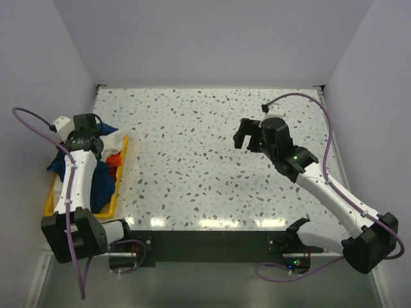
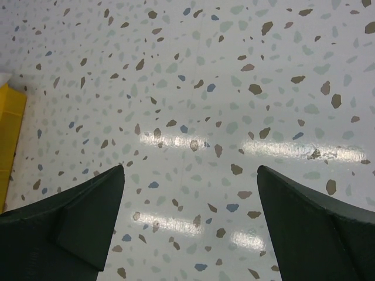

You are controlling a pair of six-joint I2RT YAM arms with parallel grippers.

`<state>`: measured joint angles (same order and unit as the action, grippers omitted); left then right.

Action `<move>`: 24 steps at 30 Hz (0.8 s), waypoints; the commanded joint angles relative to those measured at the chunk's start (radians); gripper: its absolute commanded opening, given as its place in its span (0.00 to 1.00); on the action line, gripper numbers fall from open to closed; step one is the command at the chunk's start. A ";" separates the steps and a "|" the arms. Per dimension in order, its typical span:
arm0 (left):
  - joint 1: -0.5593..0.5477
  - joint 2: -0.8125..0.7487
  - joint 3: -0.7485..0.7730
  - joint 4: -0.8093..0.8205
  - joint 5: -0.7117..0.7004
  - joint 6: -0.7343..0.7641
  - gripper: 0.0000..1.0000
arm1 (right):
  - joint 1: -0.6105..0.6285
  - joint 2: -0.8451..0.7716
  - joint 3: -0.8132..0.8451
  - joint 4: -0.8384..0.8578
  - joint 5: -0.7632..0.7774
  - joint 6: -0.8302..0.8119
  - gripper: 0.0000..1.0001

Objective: Fold and stack the t-shirts
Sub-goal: Grab the tshirt from the pile, then move the tshirt to the center of the board

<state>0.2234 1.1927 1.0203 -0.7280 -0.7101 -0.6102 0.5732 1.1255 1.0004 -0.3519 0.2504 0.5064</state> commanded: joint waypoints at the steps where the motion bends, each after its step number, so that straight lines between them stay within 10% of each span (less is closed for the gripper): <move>1: 0.030 0.031 -0.005 0.058 0.090 -0.057 0.47 | 0.001 -0.023 0.007 0.039 -0.026 0.012 0.99; 8: 0.031 -0.065 0.093 0.033 0.101 -0.034 0.00 | -0.001 -0.038 -0.009 0.062 -0.062 0.017 0.99; 14: 0.030 -0.191 0.202 0.039 0.202 0.030 0.00 | 0.001 -0.036 -0.005 0.076 -0.134 0.026 0.99; 24: 0.011 -0.190 0.503 0.139 0.762 0.064 0.00 | 0.001 -0.029 0.029 0.053 -0.143 0.026 0.99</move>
<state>0.2455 0.9909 1.4425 -0.6910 -0.1905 -0.5598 0.5732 1.1164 0.9928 -0.3214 0.1116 0.5243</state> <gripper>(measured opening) 0.059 0.986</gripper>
